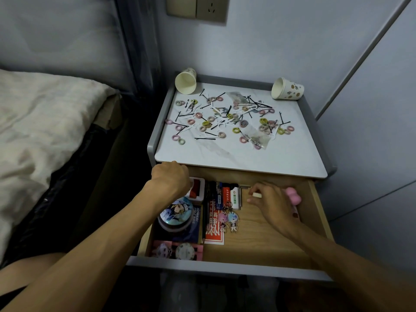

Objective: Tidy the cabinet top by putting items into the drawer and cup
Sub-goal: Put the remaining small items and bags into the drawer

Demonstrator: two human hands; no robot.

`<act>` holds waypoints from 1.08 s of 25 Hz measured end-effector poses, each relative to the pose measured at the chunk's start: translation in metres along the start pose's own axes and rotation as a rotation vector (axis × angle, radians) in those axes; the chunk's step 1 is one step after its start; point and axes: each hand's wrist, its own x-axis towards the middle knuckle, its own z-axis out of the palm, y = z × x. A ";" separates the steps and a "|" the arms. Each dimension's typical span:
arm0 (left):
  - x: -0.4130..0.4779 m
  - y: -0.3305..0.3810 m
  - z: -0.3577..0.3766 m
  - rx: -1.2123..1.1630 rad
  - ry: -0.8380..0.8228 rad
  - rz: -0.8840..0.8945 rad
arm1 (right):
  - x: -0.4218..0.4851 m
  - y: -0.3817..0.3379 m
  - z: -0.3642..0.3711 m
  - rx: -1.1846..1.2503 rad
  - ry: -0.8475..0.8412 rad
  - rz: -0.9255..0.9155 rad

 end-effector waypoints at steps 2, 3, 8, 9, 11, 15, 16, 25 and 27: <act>0.000 0.001 0.001 0.009 0.002 -0.001 | -0.007 0.003 -0.002 -0.105 -0.062 -0.081; 0.000 0.001 0.001 0.020 0.002 -0.004 | -0.010 0.006 -0.002 -0.153 -0.106 -0.105; 0.000 0.004 0.000 0.065 0.005 -0.007 | -0.023 0.010 0.000 -0.208 -0.298 -0.110; 0.000 0.004 0.000 0.067 0.008 -0.009 | -0.023 0.010 0.002 -0.185 -0.295 -0.098; 0.001 0.004 0.001 0.072 0.016 -0.015 | -0.020 0.009 0.007 -0.158 -0.261 -0.060; 0.001 0.005 0.002 0.086 0.021 -0.013 | -0.007 -0.001 0.013 -0.115 -0.149 0.063; 0.001 0.005 0.002 0.091 0.021 -0.009 | -0.004 -0.004 0.014 -0.104 -0.129 0.084; 0.004 0.006 0.004 0.119 0.025 0.023 | 0.003 -0.015 0.021 -0.096 -0.056 0.068; 0.003 0.007 0.004 0.128 0.020 0.026 | 0.004 -0.015 0.022 -0.100 -0.046 0.052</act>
